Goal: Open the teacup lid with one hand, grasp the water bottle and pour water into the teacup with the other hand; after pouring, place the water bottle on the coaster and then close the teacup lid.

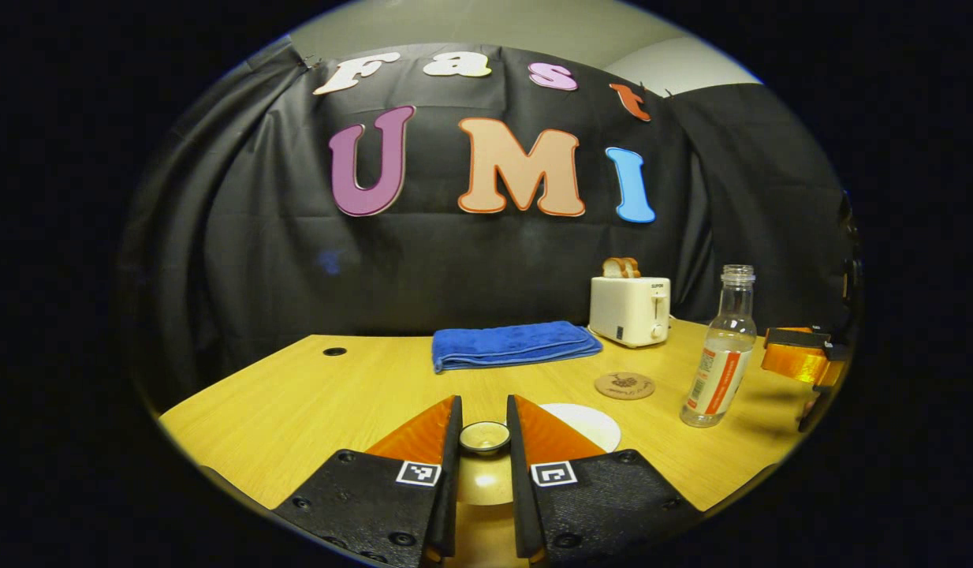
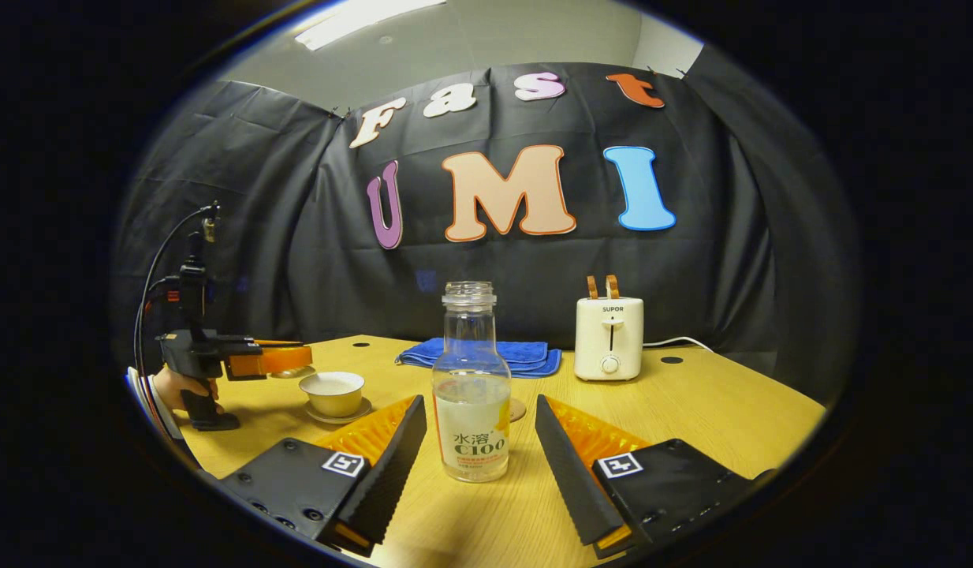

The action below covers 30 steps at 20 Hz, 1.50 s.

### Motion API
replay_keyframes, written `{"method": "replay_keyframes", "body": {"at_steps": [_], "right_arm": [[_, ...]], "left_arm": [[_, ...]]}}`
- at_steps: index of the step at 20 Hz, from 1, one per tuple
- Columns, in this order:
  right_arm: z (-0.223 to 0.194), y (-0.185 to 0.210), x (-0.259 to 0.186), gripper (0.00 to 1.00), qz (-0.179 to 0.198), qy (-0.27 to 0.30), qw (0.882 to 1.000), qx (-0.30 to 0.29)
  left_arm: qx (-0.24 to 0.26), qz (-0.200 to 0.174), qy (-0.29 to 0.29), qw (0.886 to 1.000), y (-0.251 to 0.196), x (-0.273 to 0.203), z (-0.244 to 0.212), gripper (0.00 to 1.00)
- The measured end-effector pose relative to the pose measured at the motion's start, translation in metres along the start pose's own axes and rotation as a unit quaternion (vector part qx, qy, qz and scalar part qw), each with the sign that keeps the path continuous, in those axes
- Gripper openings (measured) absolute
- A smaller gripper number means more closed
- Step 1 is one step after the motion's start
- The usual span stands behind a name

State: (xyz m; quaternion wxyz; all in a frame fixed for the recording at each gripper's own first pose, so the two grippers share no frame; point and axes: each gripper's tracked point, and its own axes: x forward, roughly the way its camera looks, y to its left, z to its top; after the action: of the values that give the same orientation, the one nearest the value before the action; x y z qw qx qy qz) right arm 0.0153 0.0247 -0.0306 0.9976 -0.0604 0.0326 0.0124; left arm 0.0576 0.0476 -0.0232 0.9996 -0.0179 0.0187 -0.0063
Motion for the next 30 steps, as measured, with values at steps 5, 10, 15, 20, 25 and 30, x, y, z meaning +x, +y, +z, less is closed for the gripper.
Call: {"method": "replay_keyframes", "body": {"at_steps": [5,10,15,20,25,30], "right_arm": [[-0.009,0.003,0.015,0.90,0.008,0.029,1.000,0.001],[-0.021,0.009,0.031,0.90,0.015,0.068,0.998,-0.001],[-0.033,0.013,0.044,0.91,0.008,0.101,0.995,-0.004],[-0.041,0.013,0.056,0.90,-0.008,0.127,0.992,-0.007],[-0.050,0.013,0.067,0.88,-0.020,0.151,0.988,-0.013],[-0.049,0.017,0.067,0.82,-0.029,0.146,0.988,-0.039]], "left_arm": [[-0.002,0.024,0.001,1.000,0.027,-0.011,0.000,0.27],[-0.001,0.030,0.004,1.000,0.041,-0.017,-0.003,0.27],[-0.002,0.033,0.002,0.999,0.048,-0.021,-0.002,0.27],[-0.001,0.032,0.002,0.999,0.048,-0.020,-0.004,0.27],[-0.003,0.034,0.005,0.999,0.050,-0.020,-0.004,0.27],[-0.003,0.037,0.003,0.999,0.051,-0.020,-0.003,0.27]]}}
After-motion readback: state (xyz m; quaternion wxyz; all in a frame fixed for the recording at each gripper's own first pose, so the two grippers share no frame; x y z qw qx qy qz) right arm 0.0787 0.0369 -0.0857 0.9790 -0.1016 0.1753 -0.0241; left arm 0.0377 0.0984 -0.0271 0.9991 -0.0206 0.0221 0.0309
